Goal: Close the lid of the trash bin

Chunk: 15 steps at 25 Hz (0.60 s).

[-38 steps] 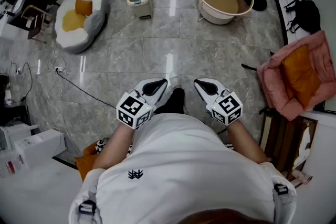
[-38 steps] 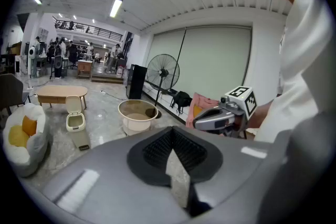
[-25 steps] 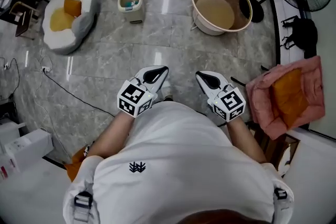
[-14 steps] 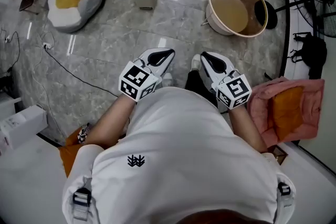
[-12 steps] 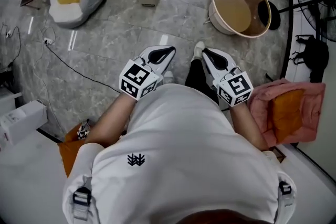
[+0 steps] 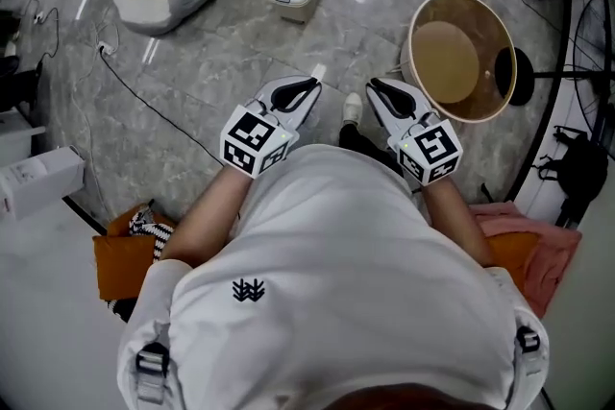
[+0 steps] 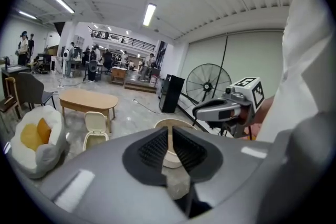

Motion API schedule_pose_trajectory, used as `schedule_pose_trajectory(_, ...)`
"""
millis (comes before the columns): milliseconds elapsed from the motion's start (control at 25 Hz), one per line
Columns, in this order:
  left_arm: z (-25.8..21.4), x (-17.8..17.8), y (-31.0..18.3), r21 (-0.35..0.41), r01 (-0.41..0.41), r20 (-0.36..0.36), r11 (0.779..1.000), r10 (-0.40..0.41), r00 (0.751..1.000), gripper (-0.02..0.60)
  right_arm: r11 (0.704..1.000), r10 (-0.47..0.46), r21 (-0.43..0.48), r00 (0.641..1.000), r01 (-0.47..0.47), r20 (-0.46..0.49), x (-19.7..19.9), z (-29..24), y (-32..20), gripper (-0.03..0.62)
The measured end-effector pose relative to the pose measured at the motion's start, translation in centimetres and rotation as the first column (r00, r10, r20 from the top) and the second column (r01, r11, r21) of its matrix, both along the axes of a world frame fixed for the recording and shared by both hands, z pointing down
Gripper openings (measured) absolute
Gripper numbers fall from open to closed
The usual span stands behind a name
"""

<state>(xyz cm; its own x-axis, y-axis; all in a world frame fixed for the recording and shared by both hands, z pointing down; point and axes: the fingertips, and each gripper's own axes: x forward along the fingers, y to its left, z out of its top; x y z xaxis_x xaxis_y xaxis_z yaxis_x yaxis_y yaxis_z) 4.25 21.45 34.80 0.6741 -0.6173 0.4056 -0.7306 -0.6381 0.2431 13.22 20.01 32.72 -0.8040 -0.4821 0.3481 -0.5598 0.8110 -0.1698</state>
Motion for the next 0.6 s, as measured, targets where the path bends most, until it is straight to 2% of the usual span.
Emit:
schedule_pose_trajectory(320, 0.3, 0.9, -10.0, -0.011, 0.154, 0.042, 0.988, -0.154, 0.987, 0.058, 0.985, -0.17, -0.015, 0.985, 0.17, 0.008, 1.4, 1.1, -8.8, 0.017)
schedule_pose_trajectory(600, 2.1, -1.1, -17.6, -0.027, 0.228, 0.094, 0.973, -0.225, 0.97, 0.063, 0.978, -0.205, -0.046, 0.979, 0.206, 0.023, 0.9, 2.6, -13.4, 0.017)
